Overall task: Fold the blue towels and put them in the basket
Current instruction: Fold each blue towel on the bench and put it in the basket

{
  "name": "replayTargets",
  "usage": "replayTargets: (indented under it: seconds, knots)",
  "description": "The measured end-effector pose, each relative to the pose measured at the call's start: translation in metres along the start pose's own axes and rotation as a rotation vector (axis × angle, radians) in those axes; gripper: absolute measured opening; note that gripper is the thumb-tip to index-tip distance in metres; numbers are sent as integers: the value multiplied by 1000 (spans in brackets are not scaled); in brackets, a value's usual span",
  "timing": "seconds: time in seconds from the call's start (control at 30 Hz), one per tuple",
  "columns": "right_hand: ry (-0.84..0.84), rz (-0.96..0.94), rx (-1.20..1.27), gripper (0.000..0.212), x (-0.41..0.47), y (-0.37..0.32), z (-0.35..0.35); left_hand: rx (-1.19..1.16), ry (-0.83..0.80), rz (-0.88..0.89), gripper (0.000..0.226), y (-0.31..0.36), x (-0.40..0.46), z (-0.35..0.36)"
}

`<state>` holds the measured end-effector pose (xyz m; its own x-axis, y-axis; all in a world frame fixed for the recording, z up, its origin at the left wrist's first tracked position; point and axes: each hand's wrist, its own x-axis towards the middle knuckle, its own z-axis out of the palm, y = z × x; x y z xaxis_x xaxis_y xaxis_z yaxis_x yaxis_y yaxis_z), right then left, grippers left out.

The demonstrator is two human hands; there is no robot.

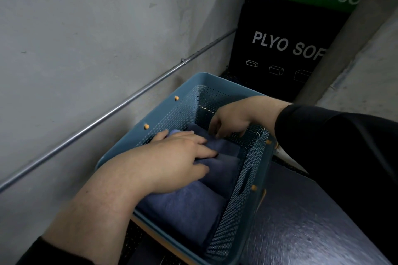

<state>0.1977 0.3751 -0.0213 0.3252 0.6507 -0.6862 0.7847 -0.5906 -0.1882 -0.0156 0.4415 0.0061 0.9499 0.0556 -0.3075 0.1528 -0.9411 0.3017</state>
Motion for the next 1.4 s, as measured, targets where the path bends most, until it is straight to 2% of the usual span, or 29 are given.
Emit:
replayTargets:
  seconds: [0.17, 0.27, 0.37, 0.47, 0.67, 0.77, 0.87, 0.97, 1.07, 1.2, 1.4]
  knots:
    - [22, -2, -47, 35, -1, -6, 1, -21, 17, -24, 51, 1, 1, 0]
    - [54, -20, -86, 34, -3, -7, -2, -20, 37, -22, 54, 1, 0, -1]
    - [159, -69, -107, 31, -12, -7, -8, -9, 38, -25, 54, 3, -1, -3]
    - [365, -108, -33, 26, -35, -8, -19, -21, 102, 0, 52, 6, -2, -8]
    - [961, -201, 398, 22, -128, 11, -23, -154, 531, 52, 42, 33, -5, -29]
    - [1212, -187, 558, 22, -188, 32, 5, -254, 720, 130, 35, 79, -15, -39]
    - [1361, -44, 602, 20, -241, 56, 64, -355, 867, 268, 31, 146, -26, -37]
    - [1309, 119, 596, 16, -278, 80, 146, -433, 825, 344, 28, 212, -24, -7]
    - [1239, 232, 464, 25, -308, 108, 234, -441, 668, 315, 30, 262, -15, 49]
    - [1168, 414, 437, 30, -348, 147, 332, -374, 475, 308, 31, 317, 2, 103]
    - [1091, 585, 457, 36, -394, 205, 391, -305, 353, 345, 32, 377, 16, 152]
